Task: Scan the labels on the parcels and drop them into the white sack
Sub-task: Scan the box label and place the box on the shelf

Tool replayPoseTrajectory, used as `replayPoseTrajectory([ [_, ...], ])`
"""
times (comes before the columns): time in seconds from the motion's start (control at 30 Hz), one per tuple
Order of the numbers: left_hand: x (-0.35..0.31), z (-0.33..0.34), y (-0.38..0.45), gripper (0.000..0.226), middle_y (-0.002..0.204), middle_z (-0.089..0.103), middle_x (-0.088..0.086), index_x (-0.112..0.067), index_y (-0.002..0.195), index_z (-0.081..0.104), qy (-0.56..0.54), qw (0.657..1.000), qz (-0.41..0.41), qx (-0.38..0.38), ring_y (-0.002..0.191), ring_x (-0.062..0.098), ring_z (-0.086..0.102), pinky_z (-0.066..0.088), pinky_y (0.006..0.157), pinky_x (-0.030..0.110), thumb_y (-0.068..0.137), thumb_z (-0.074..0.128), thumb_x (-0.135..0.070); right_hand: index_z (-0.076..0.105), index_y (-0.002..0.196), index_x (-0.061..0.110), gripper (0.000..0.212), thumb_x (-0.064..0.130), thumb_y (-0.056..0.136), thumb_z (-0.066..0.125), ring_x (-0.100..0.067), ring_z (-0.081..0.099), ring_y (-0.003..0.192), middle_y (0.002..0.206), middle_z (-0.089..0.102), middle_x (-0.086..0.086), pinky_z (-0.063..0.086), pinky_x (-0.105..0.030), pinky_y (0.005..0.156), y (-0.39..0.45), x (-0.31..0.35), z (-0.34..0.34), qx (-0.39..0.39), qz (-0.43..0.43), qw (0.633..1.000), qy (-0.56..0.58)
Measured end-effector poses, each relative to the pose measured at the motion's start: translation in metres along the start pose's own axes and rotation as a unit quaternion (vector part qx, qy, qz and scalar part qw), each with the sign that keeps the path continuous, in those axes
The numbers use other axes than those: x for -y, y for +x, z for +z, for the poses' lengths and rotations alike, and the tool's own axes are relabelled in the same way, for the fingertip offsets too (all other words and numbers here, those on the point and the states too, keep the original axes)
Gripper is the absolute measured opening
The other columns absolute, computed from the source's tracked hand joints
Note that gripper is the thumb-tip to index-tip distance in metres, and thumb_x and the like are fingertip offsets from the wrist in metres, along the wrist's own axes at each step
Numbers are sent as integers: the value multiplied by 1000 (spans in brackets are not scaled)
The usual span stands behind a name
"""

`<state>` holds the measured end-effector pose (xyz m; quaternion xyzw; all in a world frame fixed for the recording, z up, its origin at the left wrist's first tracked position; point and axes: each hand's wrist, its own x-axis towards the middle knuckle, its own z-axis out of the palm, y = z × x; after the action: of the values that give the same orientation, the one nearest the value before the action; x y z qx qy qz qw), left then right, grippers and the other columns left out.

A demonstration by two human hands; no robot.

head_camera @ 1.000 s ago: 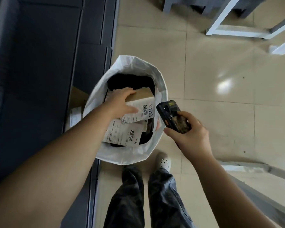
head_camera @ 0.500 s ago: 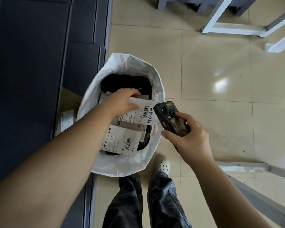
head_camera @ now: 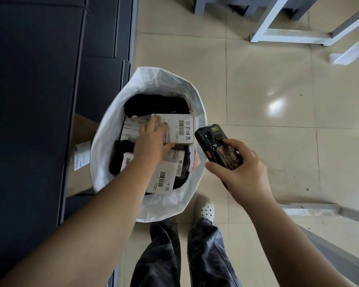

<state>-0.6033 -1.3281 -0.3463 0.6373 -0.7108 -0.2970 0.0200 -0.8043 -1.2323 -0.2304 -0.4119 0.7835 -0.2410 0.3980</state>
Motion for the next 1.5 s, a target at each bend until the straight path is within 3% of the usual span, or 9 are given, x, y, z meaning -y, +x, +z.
replayPoseTrajectory([
  [0.37, 6, -21, -11, 56, 141, 48, 3, -15, 134, 55, -30, 999, 25, -10, 132, 25, 39, 32, 111, 45, 88, 65, -45, 62, 119, 41, 57, 37, 67, 85, -6, 64, 94, 106, 63, 20, 57, -39, 84, -8, 20, -5, 5, -13, 1000, -9],
  [0.53, -7, -83, -53, 42, 133, 55, 0, -14, 129, 59, -122, 991, 9, -61, 127, 17, 47, 34, 106, 27, 92, 64, -33, 61, 118, 44, 57, 38, 66, 86, -2, 62, 92, 102, 60, 25, 57, -37, 82, -24, 62, -24, 11, -56, 998, -30],
  [0.8, -60, -231, -158, 36, 128, 57, -3, -15, 124, 63, -174, 958, 48, -225, 120, 12, 51, 40, 102, 25, 91, 68, -28, 60, 123, 38, 61, 37, 68, 87, -2, 55, 95, 104, 54, 23, 42, -12, 75, -71, 178, -85, 55, -223, 971, -67],
  [0.87, -72, -262, -190, 35, 127, 58, -2, -12, 123, 64, -162, 948, 48, -269, 120, 11, 51, 35, 100, 15, 90, 69, -24, 59, 122, 38, 60, 38, 69, 87, 0, 53, 93, 106, 55, 20, 38, -5, 72, -86, 205, -97, 72, -272, 957, -69],
  [1.03, -94, -306, -287, 46, 132, 55, -6, -17, 126, 62, -146, 927, -2, -346, 124, 9, 50, 38, 106, 26, 89, 60, -44, 59, 121, 40, 60, 39, 68, 87, -4, 53, 94, 107, 55, 18, 33, 0, 69, -128, 253, -108, 133, -388, 909, -71],
  [1.13, -106, -317, -358, 37, 132, 53, -10, -21, 126, 61, -138, 901, -68, -405, 122, 2, 47, 36, 105, 21, 92, 65, -36, 59, 122, 39, 60, 36, 69, 87, -4, 53, 95, 110, 56, 14, 34, 0, 74, -166, 272, -107, 176, -455, 871, -58],
  [1.27, -124, -319, -463, 37, 129, 49, -17, -23, 127, 61, -107, 858, -148, -479, 121, -5, 41, 32, 105, 15, 92, 63, -36, 58, 120, 44, 58, 39, 69, 86, -10, 60, 100, 111, 61, 14, 52, -30, 86, -230, 288, -100, 256, -514, 818, -18],
  [1.37, -140, -315, -544, 39, 127, 49, -21, -26, 126, 61, -93, 821, -202, -526, 125, 0, 45, 37, 104, 21, 91, 60, -43, 59, 120, 41, 58, 37, 69, 86, -7, 61, 100, 110, 64, 12, 49, -27, 88, -288, 295, -92, 320, -554, 768, 6],
  [1.5, -160, -299, -647, 37, 126, 55, -13, -21, 123, 64, -52, 771, -261, -578, 119, -5, 46, 27, 100, 3, 90, 63, -38, 59, 118, 42, 58, 38, 67, 87, -6, 61, 104, 113, 63, 15, 49, -27, 91, -375, 289, -81, 390, -596, 701, 32],
])
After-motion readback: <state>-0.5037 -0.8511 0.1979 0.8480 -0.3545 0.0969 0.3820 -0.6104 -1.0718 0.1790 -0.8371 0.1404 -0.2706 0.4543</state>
